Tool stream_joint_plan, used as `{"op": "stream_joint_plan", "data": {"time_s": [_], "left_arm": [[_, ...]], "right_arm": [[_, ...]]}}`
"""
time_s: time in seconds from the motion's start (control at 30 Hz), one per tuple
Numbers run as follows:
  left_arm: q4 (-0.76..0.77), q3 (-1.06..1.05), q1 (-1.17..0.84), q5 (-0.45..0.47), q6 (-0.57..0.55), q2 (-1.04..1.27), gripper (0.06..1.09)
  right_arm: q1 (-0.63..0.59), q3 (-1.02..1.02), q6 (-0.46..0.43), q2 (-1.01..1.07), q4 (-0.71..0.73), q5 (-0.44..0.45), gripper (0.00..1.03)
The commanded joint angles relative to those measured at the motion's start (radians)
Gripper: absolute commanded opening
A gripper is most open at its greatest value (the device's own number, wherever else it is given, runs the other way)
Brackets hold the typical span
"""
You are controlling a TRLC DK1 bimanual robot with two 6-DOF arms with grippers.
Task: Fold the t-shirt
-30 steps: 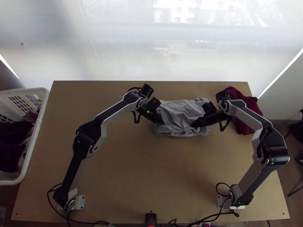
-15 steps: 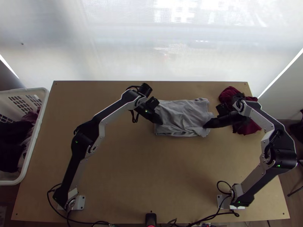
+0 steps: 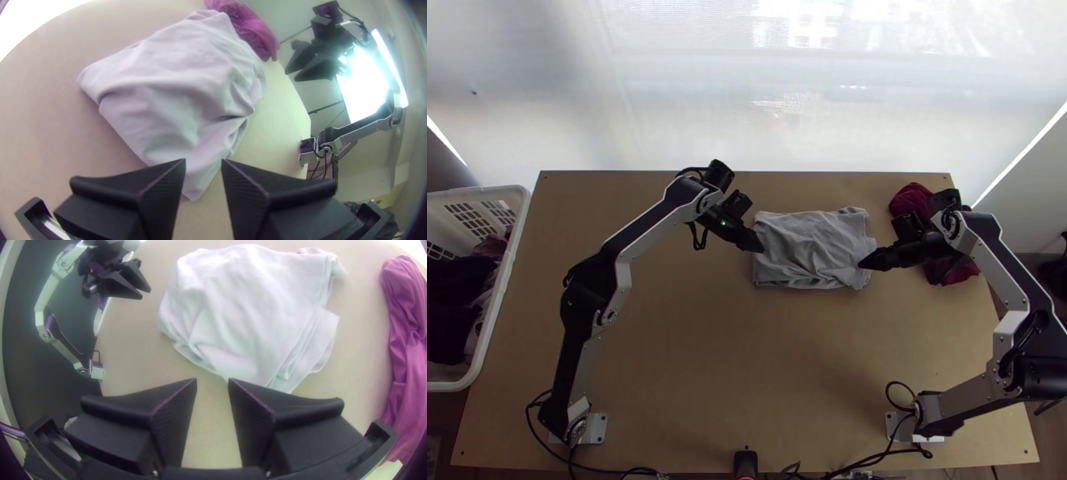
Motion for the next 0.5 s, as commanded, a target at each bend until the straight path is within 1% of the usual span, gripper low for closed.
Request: {"op": "stream_joint_plan", "data": {"time_s": [0.0, 0.03, 0.07, 0.17, 0.2, 0.27, 0.37, 0.47], "left_arm": [[0.004, -0.037, 0.023, -0.057, 0.002, -0.062, 0.92], [0.016, -0.052, 0.023, -0.074, 0.002, -0.076, 1.00], [0.035, -0.074, 0.020, -0.085, 0.002, -0.090, 1.04], [0.101, -0.147, 0.014, -0.126, -0.001, -0.131, 1.04], [0.121, -0.167, 0.014, -0.132, -0.011, -0.140, 1.04], [0.124, -0.183, 0.017, -0.128, -0.034, -0.139, 1.04], [0.124, -0.198, 0.026, -0.094, -0.047, -0.121, 1.04], [0.153, -0.198, 0.038, -0.082, -0.071, -0.099, 1.04]], "right_arm": [[0.095, -0.019, 0.023, -0.091, -0.015, 0.026, 0.62], [0.111, -0.024, 0.023, -0.104, -0.015, 0.039, 0.66], [0.130, -0.030, 0.023, -0.116, -0.015, 0.056, 0.70], [0.179, -0.056, 0.020, -0.139, -0.001, 0.158, 0.76], [0.182, -0.062, 0.020, -0.145, -0.001, 0.176, 0.78], [0.179, -0.068, 0.022, -0.159, -0.001, 0.179, 0.78], [0.173, -0.079, 0.022, -0.186, 0.000, 0.179, 0.78], [0.171, -0.089, 0.022, -0.203, 0.002, 0.179, 0.79]]}}
